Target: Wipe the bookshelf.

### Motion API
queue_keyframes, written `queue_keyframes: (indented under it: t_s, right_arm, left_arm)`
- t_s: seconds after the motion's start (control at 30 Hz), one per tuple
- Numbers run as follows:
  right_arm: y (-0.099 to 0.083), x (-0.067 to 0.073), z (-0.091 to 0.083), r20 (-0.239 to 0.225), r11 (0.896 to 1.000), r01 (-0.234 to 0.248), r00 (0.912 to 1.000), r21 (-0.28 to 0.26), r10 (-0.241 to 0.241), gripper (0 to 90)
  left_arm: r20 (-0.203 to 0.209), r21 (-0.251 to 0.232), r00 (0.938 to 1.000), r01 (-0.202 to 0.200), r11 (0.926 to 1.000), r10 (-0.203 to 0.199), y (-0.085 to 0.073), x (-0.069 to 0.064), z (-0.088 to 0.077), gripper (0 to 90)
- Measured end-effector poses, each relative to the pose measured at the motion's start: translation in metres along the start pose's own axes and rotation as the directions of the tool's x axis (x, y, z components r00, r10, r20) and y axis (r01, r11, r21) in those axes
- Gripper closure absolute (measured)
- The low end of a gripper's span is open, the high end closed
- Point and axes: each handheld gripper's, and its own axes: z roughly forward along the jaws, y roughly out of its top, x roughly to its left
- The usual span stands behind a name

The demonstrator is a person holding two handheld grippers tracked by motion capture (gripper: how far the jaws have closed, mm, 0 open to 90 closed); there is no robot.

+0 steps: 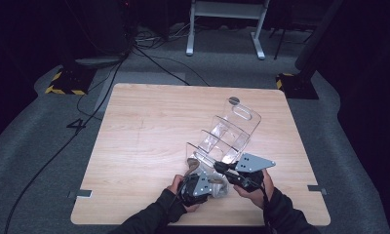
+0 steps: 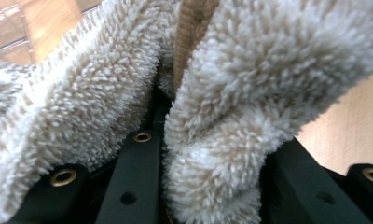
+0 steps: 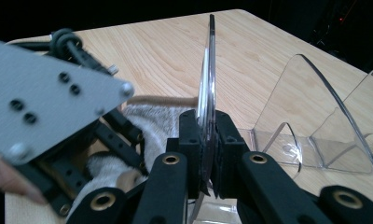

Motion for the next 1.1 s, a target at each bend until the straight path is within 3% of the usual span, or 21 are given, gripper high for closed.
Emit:
queue_keyframes:
  t_s: [0.03,0.07,0.2,0.23,0.27,0.3,0.33,0.4,0.43,0.57,0.6,0.7,0.8,0.83,0.87,0.9,1.03,1.1]
  right_arm:
    - [0.000,0.000,0.000,0.000,1.000,0.001,1.0000,0.002,-0.001,84.9]
    - [0.000,0.000,0.000,0.000,1.000,0.001,1.0000,0.002,-0.001,84.9]
    - [0.000,0.000,0.000,-0.001,1.000,-0.003,1.0000,0.004,0.003,84.8]
    - [0.001,0.000,0.000,0.000,1.000,-0.005,1.0000,0.004,0.005,84.8]
    - [0.001,0.000,0.000,0.001,1.000,-0.008,1.0000,0.004,0.008,84.7]
    - [0.001,0.000,0.000,0.001,1.000,-0.008,1.0000,0.004,0.008,84.7]
    - [0.001,0.000,0.000,0.001,1.000,-0.012,0.9999,0.004,0.012,84.7]
    - [0.001,0.000,0.000,0.002,1.000,-0.017,0.9999,0.004,0.017,84.7]
    - [0.001,0.000,0.000,0.004,1.000,-0.020,0.9998,0.004,0.020,84.7]
    - [0.001,0.000,0.001,0.009,1.000,-0.024,0.9997,0.007,0.024,84.7]
    - [0.002,0.000,0.001,0.011,1.000,-0.027,0.9996,0.008,0.027,84.6]
    - [0.002,0.000,0.002,0.017,0.999,-0.034,0.9993,0.011,0.034,84.5]
    - [0.003,0.000,0.002,0.018,0.999,-0.039,0.9991,0.013,0.038,84.5]
    - [0.003,0.000,0.002,0.018,0.999,-0.037,0.9991,0.014,0.037,84.5]
    - [0.003,0.000,0.003,0.018,0.999,-0.038,0.9991,0.014,0.038,84.5]
    - [0.003,0.000,0.003,0.018,0.999,-0.038,0.9991,0.014,0.038,84.5]
    - [0.003,0.000,0.003,0.023,0.999,-0.031,0.9993,0.014,0.031,84.6]
    - [0.003,0.000,0.002,0.026,0.999,-0.035,0.9991,0.012,0.035,84.9]
  left_arm:
    - [-0.030,0.002,0.9992,0.027,0.9996,-0.027,-0.005,0.012,-0.006,70.5]
    - [-0.030,0.002,0.9992,0.027,0.9996,-0.027,-0.005,0.012,-0.006,70.5]
    - [-0.105,-0.024,0.9907,0.084,0.9961,-0.086,-0.012,0.039,-0.025,70.6]
    - [-0.141,-0.055,0.9820,0.118,0.9915,-0.125,-0.014,0.049,-0.035,70.6]
    - [-0.155,-0.075,0.9775,0.133,0.9883,-0.143,-0.014,0.053,-0.040,70.6]
    - [-0.155,-0.075,0.9775,0.133,0.9883,-0.143,-0.014,0.053,-0.040,70.6]
    - [-0.166,-0.101,0.9719,0.152,0.9831,-0.168,-0.013,0.057,-0.046,70.6]
    - [-0.178,-0.137,0.9666,0.161,0.9774,-0.184,-0.010,0.061,-0.054,70.5]
    - [-0.181,-0.180,0.9621,0.171,0.9686,-0.204,-0.006,0.062,-0.060,70.5]
    - [-0.180,-0.216,0.9635,0.158,0.9634,-0.198,0.002,0.060,-0.065,70.4]
    - [-0.165,-0.237,0.9650,0.161,0.9581,-0.203,0.005,0.059,-0.066,70.4]
    - [-0.168,-0.240,0.9659,0.154,0.9584,-0.197,0.010,0.055,-0.064,69.8]
    - [-0.155,-0.253,0.9653,0.167,0.9530,-0.210,0.009,0.053,-0.064,69.6]
    - [-0.132,-0.259,0.9703,0.164,0.9519,-0.203,0.010,0.049,-0.063,69.7]
    - [-0.116,-0.254,0.9767,0.146,0.9561,-0.180,0.011,0.046,-0.061,69.7]
    - [-0.116,-0.254,0.9767,0.146,0.9561,-0.180,0.011,0.046,-0.061,69.8]
    - [-0.081,-0.202,0.9928,0.070,0.9768,-0.088,0.018,0.022,-0.041,69.5]
    - [-0.059,-0.201,0.9949,0.069,0.9773,-0.082,0.018,0.016,-0.035,69.3]
